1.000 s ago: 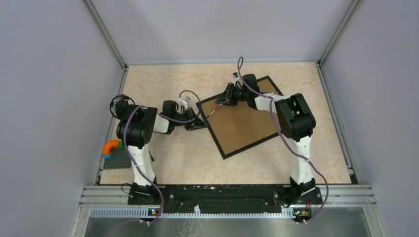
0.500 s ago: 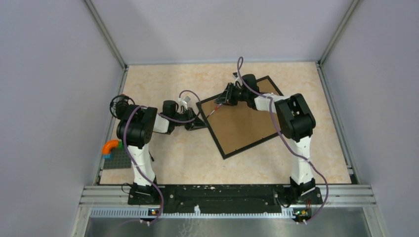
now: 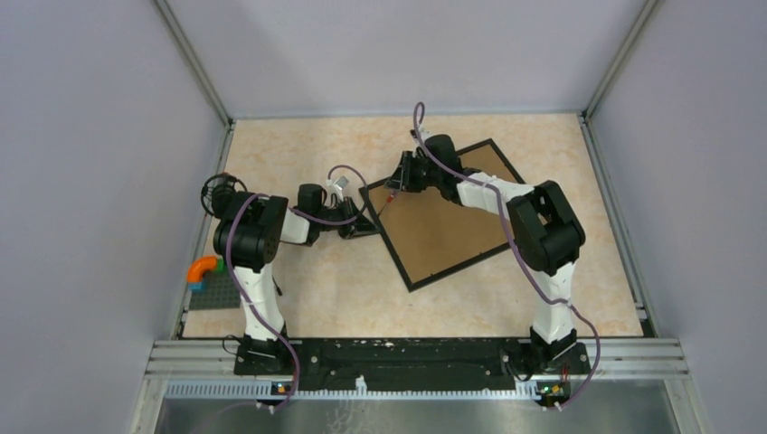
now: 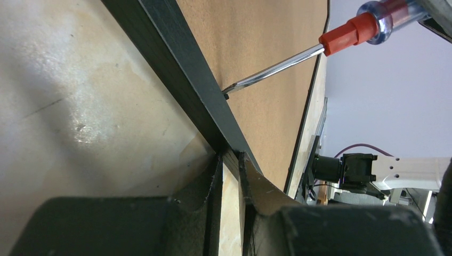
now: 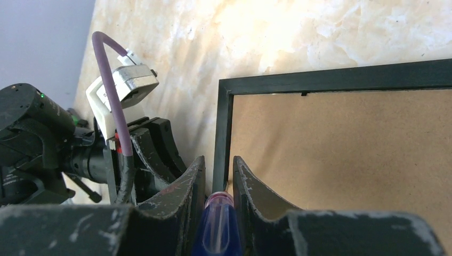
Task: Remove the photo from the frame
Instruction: Release the photo frame item from the photo frame.
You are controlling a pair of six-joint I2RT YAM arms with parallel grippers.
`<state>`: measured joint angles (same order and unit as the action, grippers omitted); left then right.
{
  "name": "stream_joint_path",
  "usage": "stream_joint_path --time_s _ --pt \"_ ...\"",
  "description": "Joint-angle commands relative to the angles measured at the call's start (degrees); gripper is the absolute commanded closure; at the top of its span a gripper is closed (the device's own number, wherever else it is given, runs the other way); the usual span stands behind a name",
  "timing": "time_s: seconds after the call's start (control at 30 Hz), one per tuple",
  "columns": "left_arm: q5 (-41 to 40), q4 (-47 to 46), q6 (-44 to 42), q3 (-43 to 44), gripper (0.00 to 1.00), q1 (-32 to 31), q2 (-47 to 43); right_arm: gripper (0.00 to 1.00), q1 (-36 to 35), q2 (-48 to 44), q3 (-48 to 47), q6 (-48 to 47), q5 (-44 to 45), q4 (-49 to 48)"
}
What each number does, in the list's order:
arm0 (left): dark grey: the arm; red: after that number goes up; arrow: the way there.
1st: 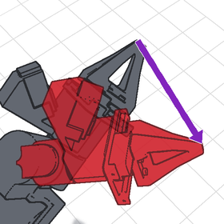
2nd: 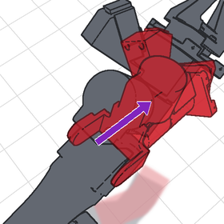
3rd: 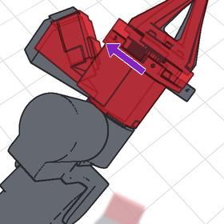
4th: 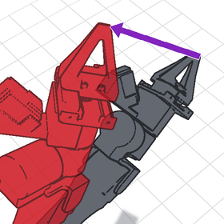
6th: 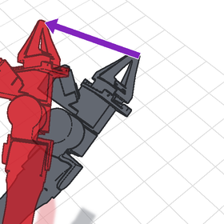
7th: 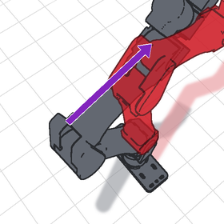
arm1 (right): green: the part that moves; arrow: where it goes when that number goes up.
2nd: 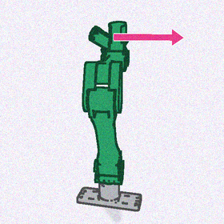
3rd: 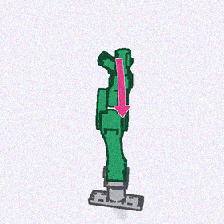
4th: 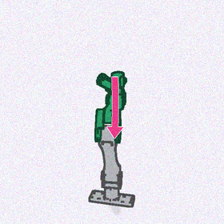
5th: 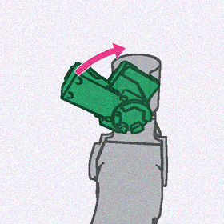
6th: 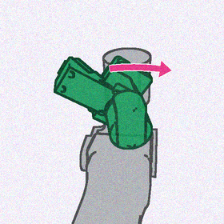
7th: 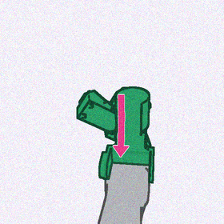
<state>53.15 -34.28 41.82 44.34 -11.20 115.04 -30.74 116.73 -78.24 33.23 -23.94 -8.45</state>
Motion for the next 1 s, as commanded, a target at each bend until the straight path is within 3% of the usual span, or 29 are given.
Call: stream_joint_path --time_s 0.0,0.97 --pt "-11.7 6.3 -5.3 -0.8 0.81 -1.1 4.7 1.00 -9.3 -0.2 3.0 0.5 -6.3 12.2" --pt "-11.5 6.1 -4.2 -0.6 0.80 -1.0 5.1 1.00 -22.9 -3.4 3.3 4.7 4.4 16.1"
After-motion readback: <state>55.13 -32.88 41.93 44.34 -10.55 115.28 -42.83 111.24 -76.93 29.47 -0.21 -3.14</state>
